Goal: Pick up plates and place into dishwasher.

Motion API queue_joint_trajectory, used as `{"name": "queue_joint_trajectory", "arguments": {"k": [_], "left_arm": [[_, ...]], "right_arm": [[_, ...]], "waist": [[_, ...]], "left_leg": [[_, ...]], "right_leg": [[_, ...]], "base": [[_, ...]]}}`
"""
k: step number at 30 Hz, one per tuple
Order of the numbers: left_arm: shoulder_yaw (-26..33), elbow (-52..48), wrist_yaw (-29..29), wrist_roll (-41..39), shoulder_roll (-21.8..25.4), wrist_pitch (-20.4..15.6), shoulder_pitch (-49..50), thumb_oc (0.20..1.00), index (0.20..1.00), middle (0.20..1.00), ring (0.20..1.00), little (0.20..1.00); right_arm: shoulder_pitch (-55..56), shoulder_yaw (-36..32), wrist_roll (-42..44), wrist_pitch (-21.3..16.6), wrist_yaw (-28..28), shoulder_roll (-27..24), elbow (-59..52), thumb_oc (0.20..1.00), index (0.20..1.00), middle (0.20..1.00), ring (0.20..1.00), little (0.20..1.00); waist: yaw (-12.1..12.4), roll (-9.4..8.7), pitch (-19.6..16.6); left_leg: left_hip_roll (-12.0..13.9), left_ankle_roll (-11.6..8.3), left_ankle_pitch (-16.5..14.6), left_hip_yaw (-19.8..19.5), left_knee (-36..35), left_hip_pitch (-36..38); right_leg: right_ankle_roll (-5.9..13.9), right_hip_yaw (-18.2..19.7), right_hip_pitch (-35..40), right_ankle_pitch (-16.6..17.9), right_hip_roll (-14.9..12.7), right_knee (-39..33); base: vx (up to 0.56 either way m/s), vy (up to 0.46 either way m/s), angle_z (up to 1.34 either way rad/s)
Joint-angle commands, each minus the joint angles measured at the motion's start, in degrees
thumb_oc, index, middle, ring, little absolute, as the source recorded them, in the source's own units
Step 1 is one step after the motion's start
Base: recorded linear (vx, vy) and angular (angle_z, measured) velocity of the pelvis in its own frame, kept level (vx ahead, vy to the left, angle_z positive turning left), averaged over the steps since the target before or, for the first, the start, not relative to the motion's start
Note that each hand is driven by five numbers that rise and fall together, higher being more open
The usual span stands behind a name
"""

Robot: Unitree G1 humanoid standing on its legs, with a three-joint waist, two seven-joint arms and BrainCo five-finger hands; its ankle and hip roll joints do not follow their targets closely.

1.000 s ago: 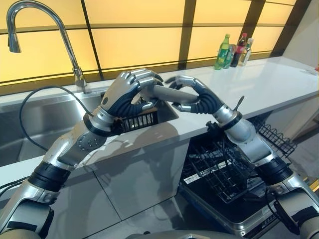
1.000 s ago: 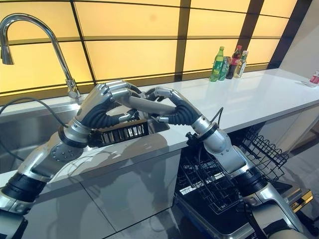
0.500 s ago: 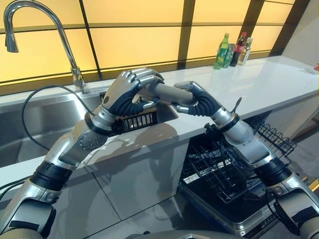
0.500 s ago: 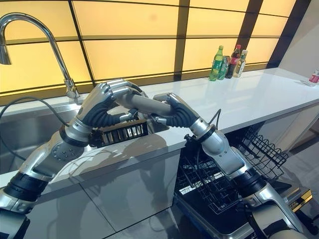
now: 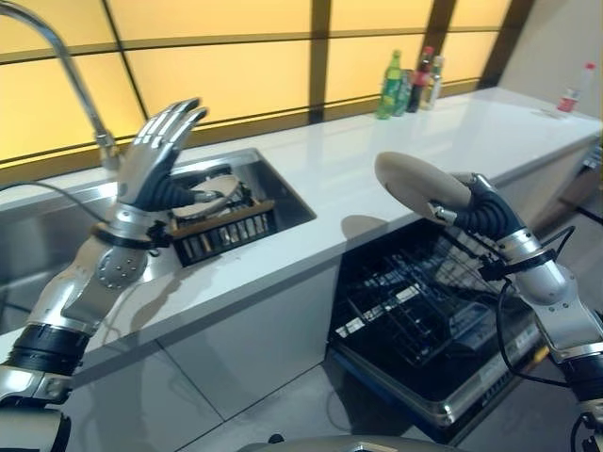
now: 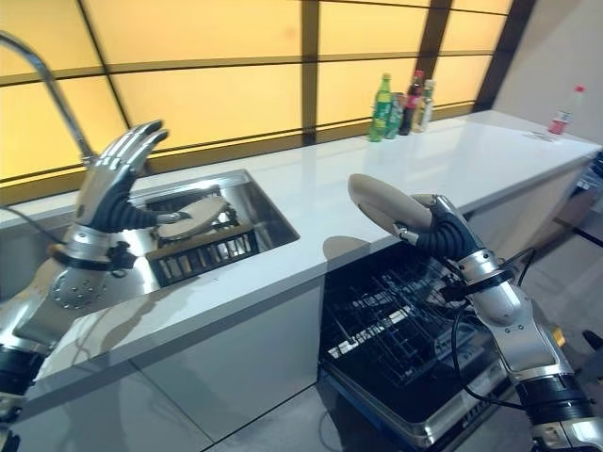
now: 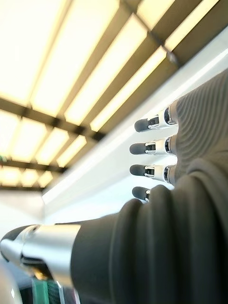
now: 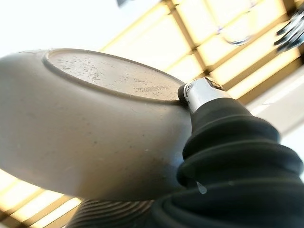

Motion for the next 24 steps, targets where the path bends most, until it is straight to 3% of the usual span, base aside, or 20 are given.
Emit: {"name": "queue_joint_trajectory", "arguments": {"k": [1, 5, 13, 24], "left_arm": [[3.9, 5.9, 5.7, -0.4, 4.3, 3.3, -0.7, 1.0, 1.0, 1.0, 1.0, 1.0], [5.9, 10.2, 5.6, -6.2, 5.4, 5.1, -0.6, 1.0, 1.0, 1.0, 1.0, 1.0], [6.7, 8.9, 4.6, -10.9, 1.8, 6.3, -0.6, 1.0, 1.0, 1.0, 1.0, 1.0], [0.0, 5.4, 2.4, -11.4, 0.1, 4.7, -5.9, 1.0, 1.0, 1.0, 1.0, 1.0]], "right_arm": [[-0.6, -3.3, 3.9, 1.1, 2.3, -3.2, 1.8, 0.2, 0.2, 0.2, 0.2, 0.2], [0.9, -2.2, 5.7, 6.0, 5.6, -2.6, 5.0, 0.2, 0.2, 0.2, 0.2, 0.2], [-0.8, 4.3, 6.4, 13.6, 11.3, 1.5, 13.7, 0.2, 0.2, 0.2, 0.2, 0.2], [-13.4, 15.8, 10.4, 16.9, 13.5, 7.8, 34.2, 0.2, 0.2, 0.2, 0.2, 0.2]], "waist": [[-0.7, 1.01, 0.2], [-1.4, 1.34, 0.5], [-0.4, 1.39, 1.3], [3.9, 1.47, 1.9]], "left_leg": [[-1.8, -0.57, -11.0, 3.1, 0.6, 3.7], [-1.7, -0.74, -10.9, 3.8, 0.6, 3.9], [-1.8, -0.84, -11.0, 3.2, 0.6, 3.8], [-2.2, -0.98, -10.8, 0.8, 0.6, 3.4]], "right_leg": [[5.3, 1.9, 1.1, -6.8, -0.8, 1.7], [5.43, 2.2, 1.0, -6.6, -0.8, 1.8], [5.35, 1.5, 1.1, -6.9, -1.1, 2.0], [4.85, -0.4, 1.9, -7.3, -1.6, 1.9]], "base": [[0.02, 0.007, -0.15], [0.01, 0.002, -0.1], [0.01, -0.004, -0.06], [0.01, -0.006, 0.03]]}}
